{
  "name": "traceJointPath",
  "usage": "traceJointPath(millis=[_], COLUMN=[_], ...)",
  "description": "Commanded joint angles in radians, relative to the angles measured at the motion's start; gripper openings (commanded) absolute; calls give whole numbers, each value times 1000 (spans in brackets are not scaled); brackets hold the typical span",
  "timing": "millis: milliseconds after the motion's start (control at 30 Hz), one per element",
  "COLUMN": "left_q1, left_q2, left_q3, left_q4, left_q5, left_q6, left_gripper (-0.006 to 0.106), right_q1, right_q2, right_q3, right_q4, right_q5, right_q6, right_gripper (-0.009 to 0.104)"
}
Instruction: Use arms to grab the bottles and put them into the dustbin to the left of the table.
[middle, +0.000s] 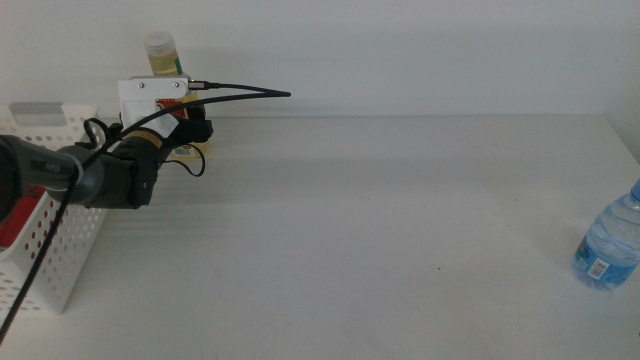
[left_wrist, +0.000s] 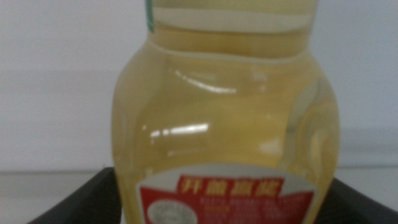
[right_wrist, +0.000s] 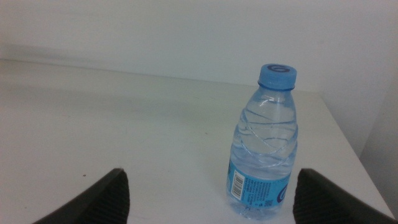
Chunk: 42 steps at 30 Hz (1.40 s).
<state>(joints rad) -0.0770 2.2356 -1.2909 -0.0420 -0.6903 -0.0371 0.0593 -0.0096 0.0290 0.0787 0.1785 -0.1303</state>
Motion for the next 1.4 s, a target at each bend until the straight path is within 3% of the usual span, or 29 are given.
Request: traceJointPath(millis=[0,100,200,300,500,533,733,1067,1367], left_q1=[0,0,-1,-2,-2,-2,-14,-76,-112], left_q2=[-45,-22,-9,-9,-42,-57,-172,-462,-760], left_q3=[-42,-46,-46,-46,-43,-42,-12,203,223], left_q4=[-6,-6,-6,1,36,42,42,32,27], left_q5=[-127,-185,-206,-213,-131,-94,76,151,643], left_q6=[-7,-7,-16,-16,-16,-16,-16,-16,-16], left_gripper=[89,85,73,53,-3,-5,-5,-5,-5], right_q1=[-4,-4,-4,-4,-4,-4,-4,-4,-4], right_q2=[-28,-28,-28,-28,-28,-28,-28,-28,-28], right_q3=[-9,-9,-9,-9,-9,-9,-9,-9,-9], right_q4=[-6,-6,-6,-6,-6,-6,-6,-6,-6], right_q5=[-77,-77,-77,-77,-77,-77,-77,-77,-77], right_q6=[-9,-9,-9,-9,-9,-9,-9,-9,-9], right_gripper=[70,70,70,70,70,70,70,70,70])
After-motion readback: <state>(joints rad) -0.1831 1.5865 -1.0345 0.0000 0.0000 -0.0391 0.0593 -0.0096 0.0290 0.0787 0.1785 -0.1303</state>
